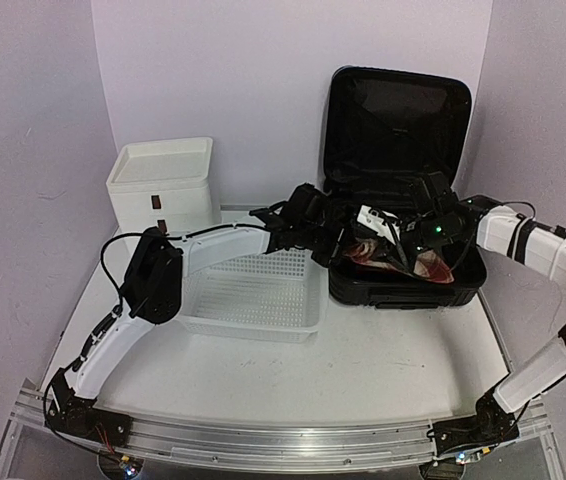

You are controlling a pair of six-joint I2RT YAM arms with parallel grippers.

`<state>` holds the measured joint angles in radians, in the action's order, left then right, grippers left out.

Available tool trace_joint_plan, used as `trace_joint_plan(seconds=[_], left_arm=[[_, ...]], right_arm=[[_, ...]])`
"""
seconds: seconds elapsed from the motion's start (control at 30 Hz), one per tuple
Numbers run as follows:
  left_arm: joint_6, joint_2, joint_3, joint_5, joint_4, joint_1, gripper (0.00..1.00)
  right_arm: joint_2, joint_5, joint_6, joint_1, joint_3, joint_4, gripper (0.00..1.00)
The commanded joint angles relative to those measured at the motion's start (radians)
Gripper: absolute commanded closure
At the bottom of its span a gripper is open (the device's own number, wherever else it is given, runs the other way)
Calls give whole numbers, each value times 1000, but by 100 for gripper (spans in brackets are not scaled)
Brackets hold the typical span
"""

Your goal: Open, take out, and arrange the luggage

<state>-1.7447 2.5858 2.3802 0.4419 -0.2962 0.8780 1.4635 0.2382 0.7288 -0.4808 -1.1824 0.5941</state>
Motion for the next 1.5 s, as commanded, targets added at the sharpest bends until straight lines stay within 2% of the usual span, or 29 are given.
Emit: trace_joint_plan(seconds=[0.0,0.1,0.13,0.17,0.2,0.23,0.33,0.47,0.63,0.7,0.83,0.97,1.17,1.27,1.47], left_arm=[[242,-94,26,11,30,-23,80],[325,-115,-4,54,86,-24,95],[347,-126,-15,63,95,-22,99],[382,-133,-20,73,95,-22,100],[418,-140,-24,82,95,-21,100],[458,-151,-31,97,97,-22,100],[582,-187,-57,154,100,-23,100],[737,-275,-166,174,101,-23,100],[845,-383,-337,174,103,-32,100],[873,-408,-375,186,104,-36,100],[925,-449,-437,210,103,-41,100],[955,-496,-513,220,108,-60,100],[947,-534,-617,264,148,-105,100],[936,-545,-663,285,176,-125,100],[929,-539,-698,321,205,-151,100]], right_arm=[[-94,57,-155,-19,15,10,89],[-116,95,-256,-19,8,67,68],[-123,95,-303,-19,4,80,55],[-132,94,-350,-20,-2,92,20],[-139,105,-399,-19,-9,107,4],[-150,109,-442,-18,-19,138,2],[-190,37,-592,-16,-44,209,2],[-212,-25,-775,34,-105,324,2],[-136,152,-971,277,-172,386,2],[-66,225,-986,324,-206,408,2],[105,340,-1006,335,-284,425,2],[209,417,-1007,344,-334,410,2],[331,399,-1007,344,-375,403,2],[372,446,-1008,342,-367,388,2],[404,467,-1049,338,-335,334,2]])
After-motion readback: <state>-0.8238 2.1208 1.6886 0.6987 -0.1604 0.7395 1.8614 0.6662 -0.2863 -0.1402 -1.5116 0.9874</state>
